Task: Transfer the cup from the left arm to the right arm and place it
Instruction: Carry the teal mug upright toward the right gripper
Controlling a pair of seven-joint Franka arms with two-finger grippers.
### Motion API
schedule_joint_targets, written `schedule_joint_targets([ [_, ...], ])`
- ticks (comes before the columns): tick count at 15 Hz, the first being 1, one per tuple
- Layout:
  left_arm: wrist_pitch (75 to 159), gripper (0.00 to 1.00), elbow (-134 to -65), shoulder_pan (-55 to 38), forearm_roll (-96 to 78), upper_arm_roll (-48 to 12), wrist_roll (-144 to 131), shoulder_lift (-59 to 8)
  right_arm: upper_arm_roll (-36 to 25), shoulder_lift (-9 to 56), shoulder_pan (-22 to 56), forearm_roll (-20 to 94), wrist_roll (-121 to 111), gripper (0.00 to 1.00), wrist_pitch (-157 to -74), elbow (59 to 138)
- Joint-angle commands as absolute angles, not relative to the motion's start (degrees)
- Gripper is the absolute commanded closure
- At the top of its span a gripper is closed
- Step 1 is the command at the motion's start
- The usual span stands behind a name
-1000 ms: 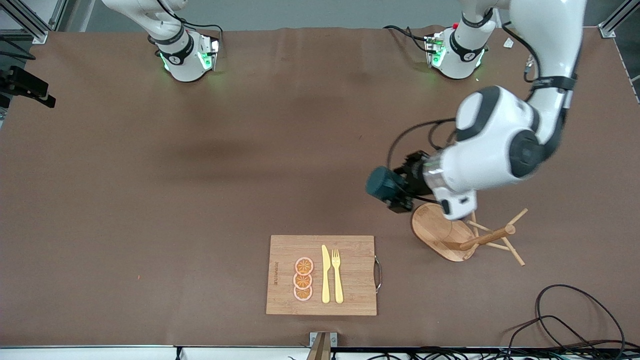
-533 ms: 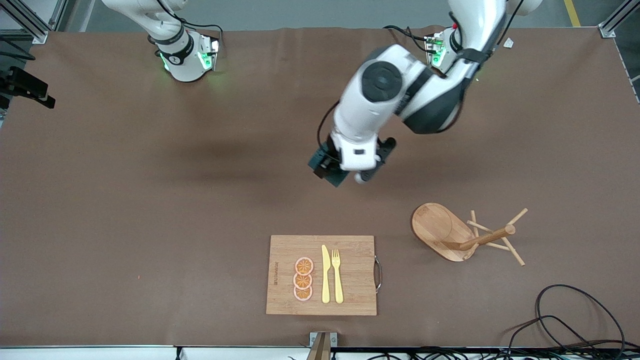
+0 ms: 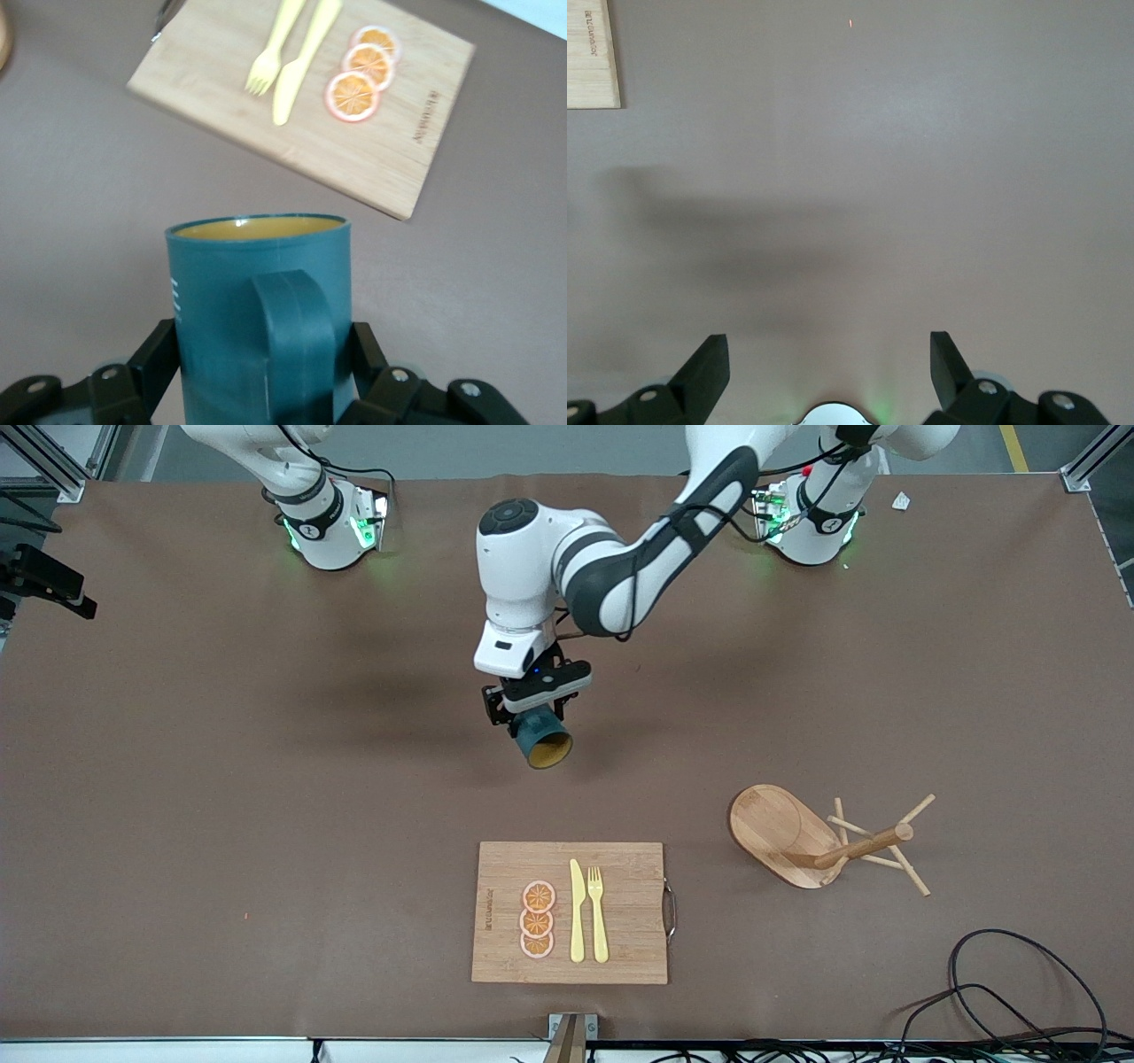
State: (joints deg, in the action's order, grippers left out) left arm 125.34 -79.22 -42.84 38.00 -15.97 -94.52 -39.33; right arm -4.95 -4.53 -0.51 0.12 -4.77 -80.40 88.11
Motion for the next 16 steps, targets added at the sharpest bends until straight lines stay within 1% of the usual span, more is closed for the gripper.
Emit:
schedule_joint_targets([
  [1,129.8,0.25,-77.8,-44.2,50.3,-15.3,-94.0,-43.2,-4.6,-5.0,-1.1,0.6,-5.4,0.00,-80.5,88.3],
  [4,136.7,0.25,-77.8,-44.7,63.4,-15.1,-94.1,-46.7,-4.6,-4.8,-1.1,0.5,-5.4,0.00,-80.8,88.2],
  [6,138.0,0.25,-77.7,-44.8,72.5,-15.1,-94.4,-48.2,-4.6,-4.8,-1.1,0.5,-5.4,0.00,-80.9,88.1],
  [8,140.5,0.25,-77.7,-45.4,75.8,-15.1,-95.2,-48.9,-4.6,-4.8,-1.2,0.5,-5.4,0.00,-80.9,88.1],
  [13,140.2,0.25,-77.7,-48.8,86.0,-14.9,-98.6,-51.6,-4.6,-4.2,-1.3,0.6,-5.4,0.00,-81.6,88.0],
  [16,139.0,0.26,-77.3,-55.4,88.1,-9.0,-105.5,-53.1,-4.6,-4.2,-1.4,0.6,-5.4,0.00,-81.6,88.0],
])
